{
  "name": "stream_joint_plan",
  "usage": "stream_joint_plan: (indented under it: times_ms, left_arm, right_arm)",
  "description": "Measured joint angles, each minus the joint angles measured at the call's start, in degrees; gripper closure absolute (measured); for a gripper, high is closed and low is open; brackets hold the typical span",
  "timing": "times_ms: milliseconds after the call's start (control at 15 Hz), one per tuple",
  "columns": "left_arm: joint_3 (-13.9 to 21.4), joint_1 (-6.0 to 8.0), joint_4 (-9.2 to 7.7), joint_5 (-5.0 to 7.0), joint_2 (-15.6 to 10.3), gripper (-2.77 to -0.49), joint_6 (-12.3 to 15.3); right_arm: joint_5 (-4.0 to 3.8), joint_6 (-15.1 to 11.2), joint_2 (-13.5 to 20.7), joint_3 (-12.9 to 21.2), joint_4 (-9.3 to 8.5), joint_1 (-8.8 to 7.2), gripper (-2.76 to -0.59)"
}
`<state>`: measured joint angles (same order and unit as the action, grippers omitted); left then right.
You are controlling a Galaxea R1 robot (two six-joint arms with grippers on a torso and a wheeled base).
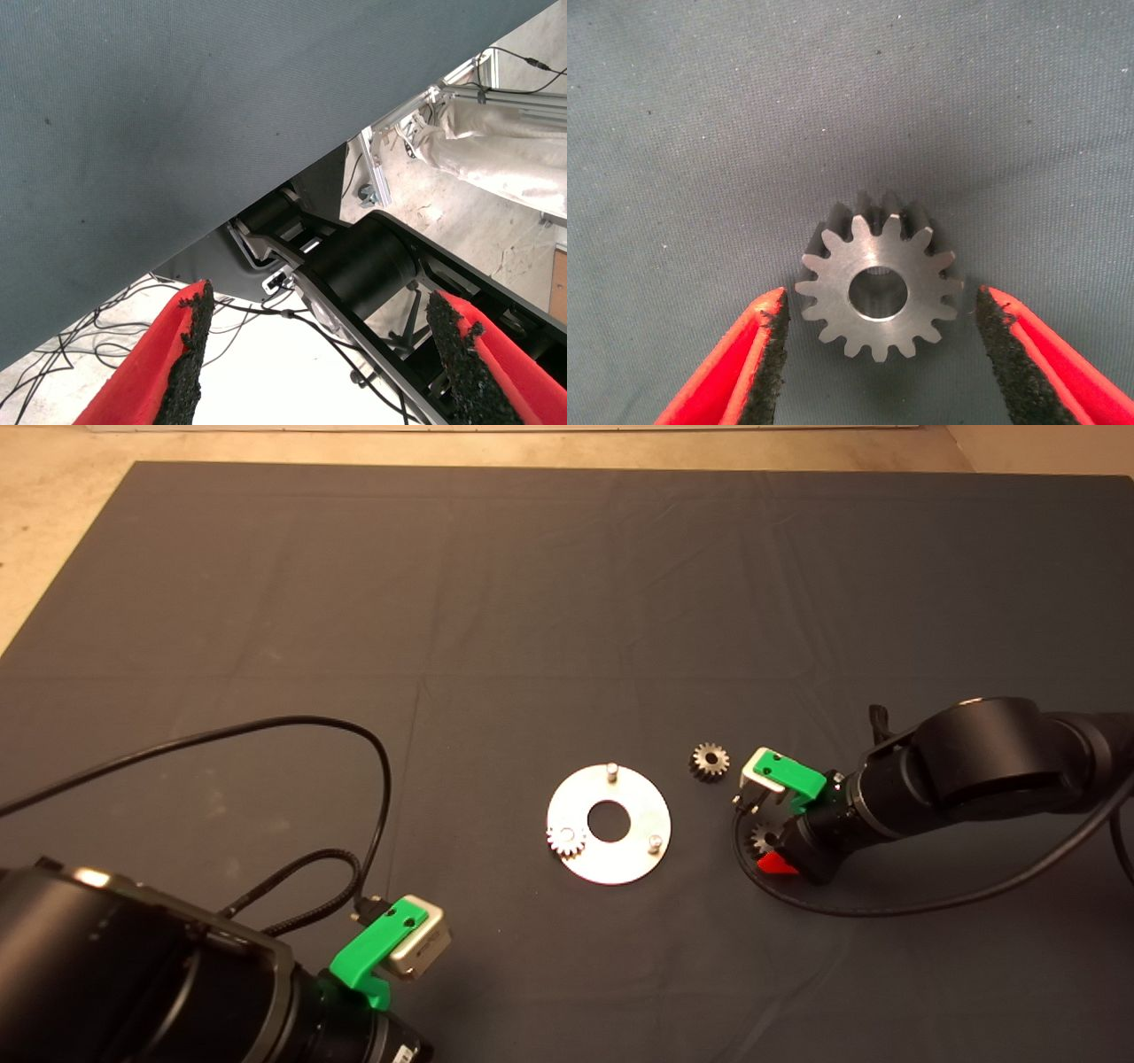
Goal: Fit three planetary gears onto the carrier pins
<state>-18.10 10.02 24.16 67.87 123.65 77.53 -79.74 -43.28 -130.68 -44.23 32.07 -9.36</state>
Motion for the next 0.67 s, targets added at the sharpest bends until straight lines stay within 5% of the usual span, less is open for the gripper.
stream_joint_plan:
  times_ms: [667]
  left_arm:
    - [0.00, 0.00, 0.00, -0.43, 0.00, -1.65, 0.00]
  right_arm:
    - [-0.90, 0.61, -1.37, -1.02, 0.23, 1.12, -1.11]
